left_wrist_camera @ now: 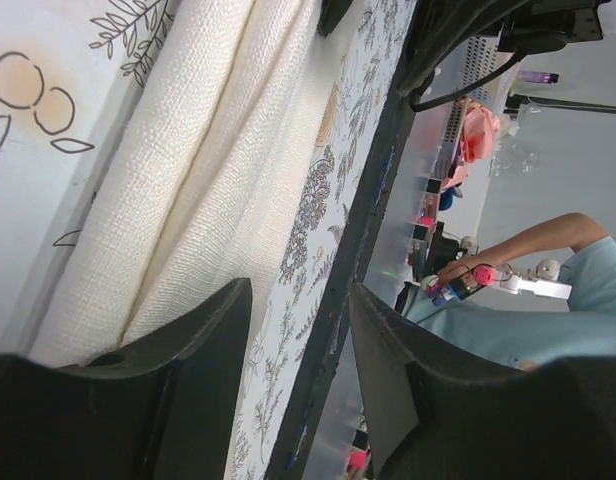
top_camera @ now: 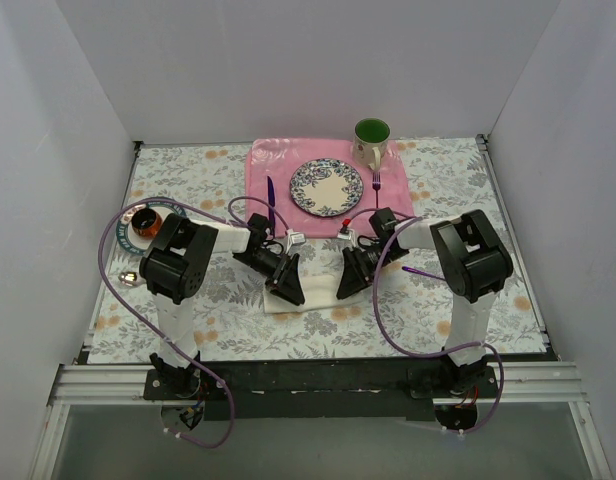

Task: Fold the napkin into a case and place the utensils inside
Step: Smooth out the smaller rectangle-folded napkin at the center of the board.

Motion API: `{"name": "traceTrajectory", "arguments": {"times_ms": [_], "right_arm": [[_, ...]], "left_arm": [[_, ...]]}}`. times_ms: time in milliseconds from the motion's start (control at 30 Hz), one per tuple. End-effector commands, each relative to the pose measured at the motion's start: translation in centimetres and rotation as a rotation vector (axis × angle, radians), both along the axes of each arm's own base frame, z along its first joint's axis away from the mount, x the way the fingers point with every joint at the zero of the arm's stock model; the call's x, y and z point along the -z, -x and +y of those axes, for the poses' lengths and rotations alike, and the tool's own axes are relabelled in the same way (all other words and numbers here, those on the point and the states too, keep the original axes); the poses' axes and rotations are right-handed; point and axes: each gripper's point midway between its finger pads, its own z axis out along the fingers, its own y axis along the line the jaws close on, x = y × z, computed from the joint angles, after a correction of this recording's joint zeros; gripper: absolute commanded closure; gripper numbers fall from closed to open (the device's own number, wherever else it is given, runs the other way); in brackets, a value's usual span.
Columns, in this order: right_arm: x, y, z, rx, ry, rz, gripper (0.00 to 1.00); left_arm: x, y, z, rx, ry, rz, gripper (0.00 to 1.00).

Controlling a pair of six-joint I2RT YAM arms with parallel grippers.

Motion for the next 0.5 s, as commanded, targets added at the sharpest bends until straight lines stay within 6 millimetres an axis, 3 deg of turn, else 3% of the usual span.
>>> {"name": "traceTrajectory", "arguments": {"times_ms": [0,267,300,367,467], "right_arm": [[3.7,2.0,-4.6,-0.028,0.233,-0.007,0.48],[2.7,1.6,-5.2,-0.055,0.248,-0.071,0.48],[2.0,1.4,-5.0,-0.050,0.222,-0.078,0.48],[-2.5,-0.5,-3.0,-0.010,0.055,-0.103,0.48],[-5.5,-2.0,-2.4,0.028,-0.020,-0.158,0.50]], "left_arm": [[4.6,-0.4,2.7,-0.004,-0.201,-0.059,0.55],[4.1,-1.0,2.4,-0.010,-0.192,-0.077,0.55],[3.6,-1.3,2.2,-0.009,-0.182,-0.092,0.55],[1.5,-2.0,1.5,0.004,-0.125,-0.145,0.54],[-1.1,-2.3,0.4,0.038,-0.070,-0.235,0.53]]}}
